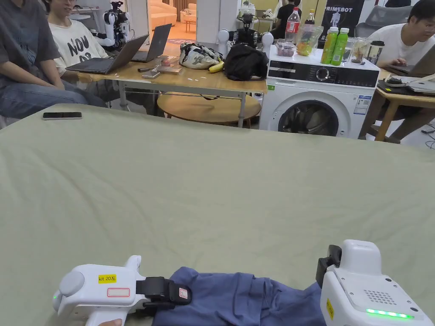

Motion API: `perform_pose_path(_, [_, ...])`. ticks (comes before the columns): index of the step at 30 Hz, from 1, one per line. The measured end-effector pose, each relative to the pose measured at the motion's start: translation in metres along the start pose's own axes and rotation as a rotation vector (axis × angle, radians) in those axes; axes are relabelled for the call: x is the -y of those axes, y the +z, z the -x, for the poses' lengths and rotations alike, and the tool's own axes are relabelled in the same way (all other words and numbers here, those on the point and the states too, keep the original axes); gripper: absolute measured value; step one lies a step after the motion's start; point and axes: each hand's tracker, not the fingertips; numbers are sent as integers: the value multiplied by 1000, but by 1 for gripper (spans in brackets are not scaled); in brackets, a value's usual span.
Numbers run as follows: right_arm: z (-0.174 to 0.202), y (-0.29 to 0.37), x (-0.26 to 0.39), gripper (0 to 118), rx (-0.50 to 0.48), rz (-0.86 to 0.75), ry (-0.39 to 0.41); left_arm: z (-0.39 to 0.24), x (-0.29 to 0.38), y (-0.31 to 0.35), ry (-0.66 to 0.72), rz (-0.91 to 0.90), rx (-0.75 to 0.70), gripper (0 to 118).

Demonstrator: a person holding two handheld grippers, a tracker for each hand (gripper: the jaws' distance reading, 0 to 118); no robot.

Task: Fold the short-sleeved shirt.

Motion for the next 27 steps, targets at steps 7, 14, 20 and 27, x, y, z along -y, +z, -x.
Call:
perform_pose_path(7, [1,0,-2,0,-5,4,1,-17,4,20,-13,-41,69,11])
perform_pose_path(14, [4,1,-13,0,-11,-27,21,-45,-4,76,-62,-98,-9,11])
perform_pose_path(20, [12,-1,-20,0,-26,-45,37,-76,-4,126,-47,-160,-176,11])
perform_pose_path(27, [14,-3,-20,0,-38,-69,27,-125,-5,117,-78,-165,-239,11])
